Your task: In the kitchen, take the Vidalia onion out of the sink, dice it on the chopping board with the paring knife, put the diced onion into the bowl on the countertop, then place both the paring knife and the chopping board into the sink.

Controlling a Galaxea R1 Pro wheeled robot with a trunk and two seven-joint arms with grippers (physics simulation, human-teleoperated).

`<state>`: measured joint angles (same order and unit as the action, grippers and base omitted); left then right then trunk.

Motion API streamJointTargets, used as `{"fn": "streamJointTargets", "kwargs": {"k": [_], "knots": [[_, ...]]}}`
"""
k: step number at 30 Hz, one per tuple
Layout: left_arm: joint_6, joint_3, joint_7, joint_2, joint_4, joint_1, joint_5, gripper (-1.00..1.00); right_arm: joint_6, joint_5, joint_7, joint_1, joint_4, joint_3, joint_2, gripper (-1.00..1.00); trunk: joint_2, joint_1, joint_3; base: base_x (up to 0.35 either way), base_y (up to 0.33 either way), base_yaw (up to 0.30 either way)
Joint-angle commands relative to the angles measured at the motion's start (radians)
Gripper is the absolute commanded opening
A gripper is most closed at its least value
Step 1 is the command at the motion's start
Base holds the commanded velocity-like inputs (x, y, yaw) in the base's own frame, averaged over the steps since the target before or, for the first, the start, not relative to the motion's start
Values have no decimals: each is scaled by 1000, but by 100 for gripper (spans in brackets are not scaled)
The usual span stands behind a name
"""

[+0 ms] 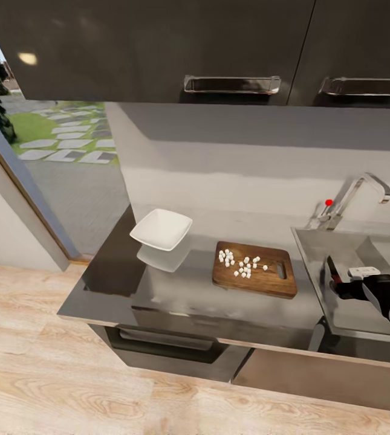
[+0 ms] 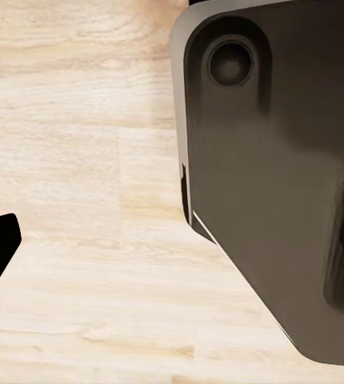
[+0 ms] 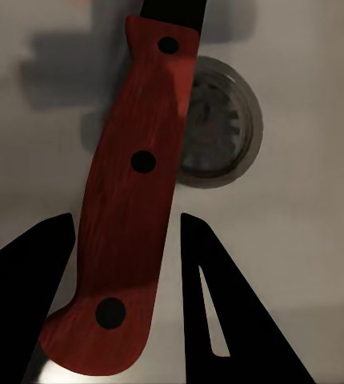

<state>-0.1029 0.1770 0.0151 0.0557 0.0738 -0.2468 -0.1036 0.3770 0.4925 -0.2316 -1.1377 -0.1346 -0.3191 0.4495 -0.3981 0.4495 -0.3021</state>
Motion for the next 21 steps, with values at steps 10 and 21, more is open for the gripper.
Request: {"fn": "streamJointTargets", "kwargs": {"k": [10,21], "knots": [[-8,9,0,-1,4,-2,-11,100,4,11,-14,-1,0,-7,-1,100,-2,0,-3,0,0,0],[-8,9,0,-2,4,-2,-11,100,3,11,-13,-1,11,-9,0,100,-2,0,-1,0,0,0]]}}
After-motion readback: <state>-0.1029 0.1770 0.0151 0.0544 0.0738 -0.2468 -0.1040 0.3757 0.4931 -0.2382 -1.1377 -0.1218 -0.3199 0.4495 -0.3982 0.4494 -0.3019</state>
